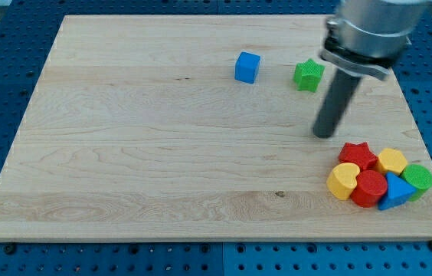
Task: Slide blue cube to the group of blocks
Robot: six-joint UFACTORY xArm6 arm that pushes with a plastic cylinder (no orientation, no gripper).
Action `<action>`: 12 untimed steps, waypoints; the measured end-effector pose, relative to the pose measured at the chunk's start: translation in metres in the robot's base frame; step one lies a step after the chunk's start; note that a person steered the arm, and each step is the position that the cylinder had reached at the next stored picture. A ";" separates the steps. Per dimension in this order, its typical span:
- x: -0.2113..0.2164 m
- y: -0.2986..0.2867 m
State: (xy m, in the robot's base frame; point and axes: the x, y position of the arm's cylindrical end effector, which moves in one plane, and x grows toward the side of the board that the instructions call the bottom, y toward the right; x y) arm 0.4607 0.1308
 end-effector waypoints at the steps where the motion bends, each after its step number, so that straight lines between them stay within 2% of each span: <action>1: -0.042 -0.079; 2: -0.088 -0.160; 3: -0.130 -0.186; 4: -0.150 -0.161; 6: -0.151 -0.059; 8: -0.146 -0.071; 9: -0.155 -0.102; 10: -0.140 -0.115; 12: -0.124 -0.071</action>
State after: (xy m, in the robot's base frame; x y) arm 0.3362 0.0600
